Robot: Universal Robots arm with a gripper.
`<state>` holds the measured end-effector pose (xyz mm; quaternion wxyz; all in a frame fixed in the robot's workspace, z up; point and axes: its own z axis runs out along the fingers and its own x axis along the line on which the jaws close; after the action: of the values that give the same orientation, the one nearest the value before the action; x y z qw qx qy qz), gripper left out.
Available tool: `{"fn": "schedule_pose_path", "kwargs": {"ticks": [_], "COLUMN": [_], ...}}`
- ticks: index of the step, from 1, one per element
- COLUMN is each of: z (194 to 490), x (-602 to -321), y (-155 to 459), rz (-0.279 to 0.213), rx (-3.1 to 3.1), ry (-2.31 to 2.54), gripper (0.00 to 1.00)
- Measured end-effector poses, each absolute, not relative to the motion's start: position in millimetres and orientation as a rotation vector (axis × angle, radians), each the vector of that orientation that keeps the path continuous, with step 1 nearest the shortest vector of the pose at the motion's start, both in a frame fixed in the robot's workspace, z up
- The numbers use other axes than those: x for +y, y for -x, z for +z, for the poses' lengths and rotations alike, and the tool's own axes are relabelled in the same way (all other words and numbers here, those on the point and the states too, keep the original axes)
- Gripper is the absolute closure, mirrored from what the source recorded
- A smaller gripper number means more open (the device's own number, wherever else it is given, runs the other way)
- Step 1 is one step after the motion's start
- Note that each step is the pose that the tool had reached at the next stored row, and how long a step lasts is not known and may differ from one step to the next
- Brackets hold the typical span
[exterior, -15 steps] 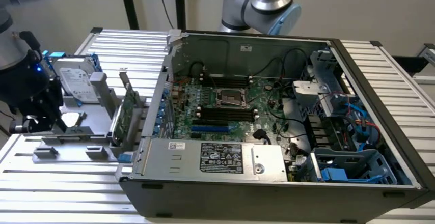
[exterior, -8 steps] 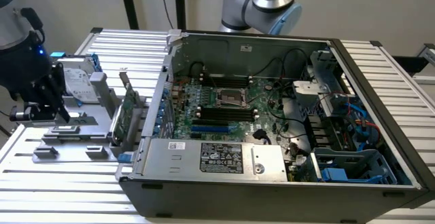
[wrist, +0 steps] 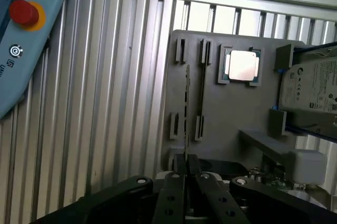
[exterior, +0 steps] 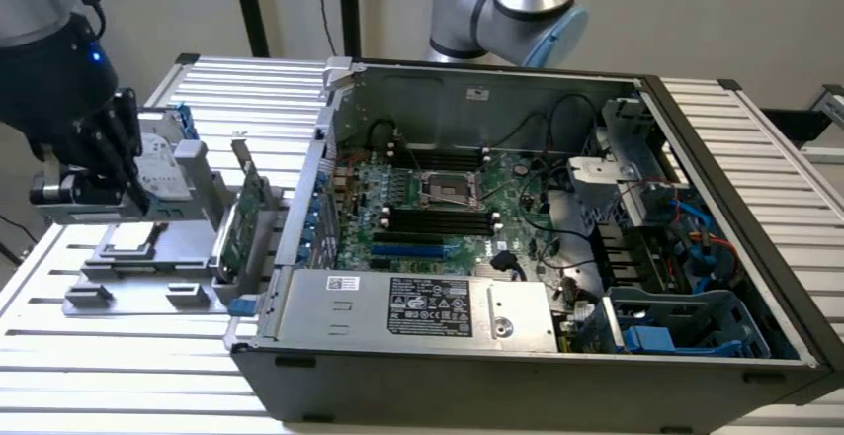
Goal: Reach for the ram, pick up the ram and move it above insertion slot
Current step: 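Pick up the ram and move it above insertion slot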
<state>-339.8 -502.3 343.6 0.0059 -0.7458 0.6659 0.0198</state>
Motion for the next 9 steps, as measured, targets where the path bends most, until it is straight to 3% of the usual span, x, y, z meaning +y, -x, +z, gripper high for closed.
{"fn": "schedule_pose_path", "kwargs": {"ticks": [9], "z": [373], "x": [-502], "y": [306], "rz": [0.075], "rx": [2.08], "ry": [2.337], "gripper": [0.87]}}
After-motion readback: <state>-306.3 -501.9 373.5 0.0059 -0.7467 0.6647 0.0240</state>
